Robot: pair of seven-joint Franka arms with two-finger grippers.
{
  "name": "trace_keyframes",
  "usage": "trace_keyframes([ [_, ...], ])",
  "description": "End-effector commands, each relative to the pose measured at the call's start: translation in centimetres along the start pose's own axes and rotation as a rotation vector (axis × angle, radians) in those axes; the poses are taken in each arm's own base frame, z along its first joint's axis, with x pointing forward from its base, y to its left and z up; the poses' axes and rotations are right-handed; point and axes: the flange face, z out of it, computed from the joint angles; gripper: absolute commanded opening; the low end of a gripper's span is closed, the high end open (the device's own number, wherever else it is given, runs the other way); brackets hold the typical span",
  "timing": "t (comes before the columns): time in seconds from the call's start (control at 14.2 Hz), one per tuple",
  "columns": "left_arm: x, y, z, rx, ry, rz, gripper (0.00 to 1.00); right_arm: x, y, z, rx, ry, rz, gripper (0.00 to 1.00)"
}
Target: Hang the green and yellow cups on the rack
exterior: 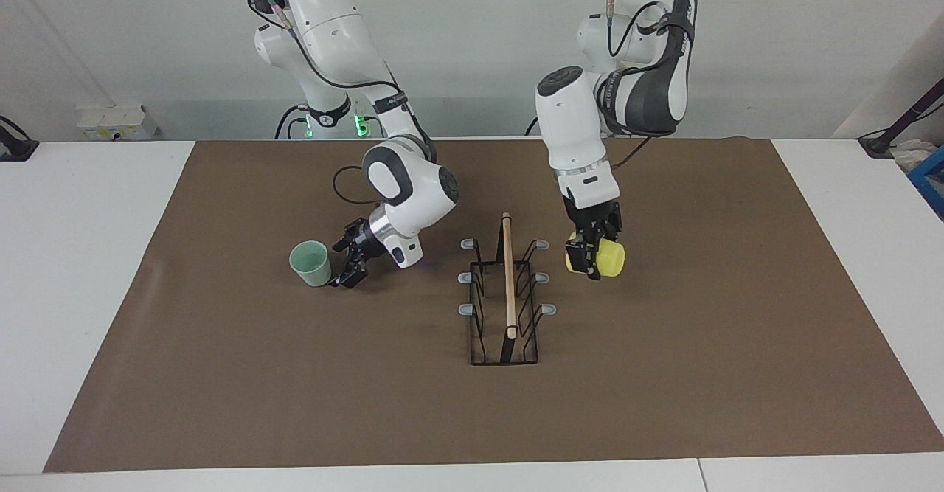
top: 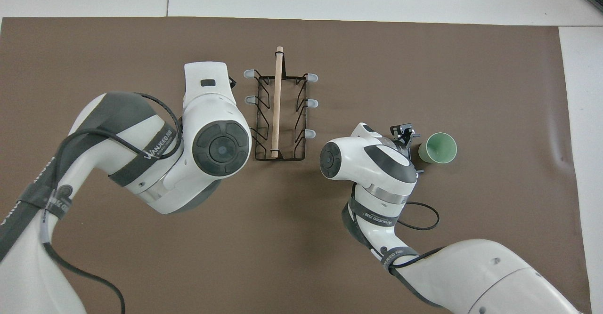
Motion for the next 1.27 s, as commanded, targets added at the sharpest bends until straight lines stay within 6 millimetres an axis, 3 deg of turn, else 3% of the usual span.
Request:
trace_keyframes([
  [0.0,-3.2,-1.8,-1.7,-0.012,0.063,0.077,0.0,-0.6,-1.3,0.4,-0.023,-0.005,-0.02,1.0],
  [0.35,-7.1,-1.3,-3.7,-0.064,0.08,0.145,0.0,-1.0,-2.0,2.1,-0.125,-0.076,-0.121,1.0],
  [0.56,-8.8,-1.4,-3.7,-0.092,0.059,0.171,0.03,-1.0,-2.1,2.6,-0.152,-0.08,-0.142,1.0],
  [0.63,-9.4,-1.5,-3.7,-0.11,0.046,0.181,0.15,-1.4,-2.2,3.1,-0.162,-0.092,-0.149,1.0],
  [0.7,-10.1,-1.8,-3.5,-0.115,0.037,0.191,0.4,-1.7,-2.1,3.6,-0.163,-0.101,-0.152,1.0],
  [0.77,-10.1,-1.8,-3.6,-0.116,0.029,0.185,0.87,-1.7,-2.1,3.8,-0.17,-0.105,-0.155,1.0],
  [0.84,-10.1,-1.7,-3.6,-0.116,0.024,0.182,1.0,-1.6,-2.1,3.9,-0.181,-0.093,-0.162,1.0],
  [1.13,-8.2,-0.8,-4.4,-0.102,0.0,0.137,1.0,-1.7,-2.7,5.0,-0.183,-0.101,-0.183,1.0],
  [1.2,-7.2,-0.4,-5.0,-0.11,0.01,0.137,1.0,-1.7,-2.7,5.1,-0.184,-0.101,-0.184,0.91],
])
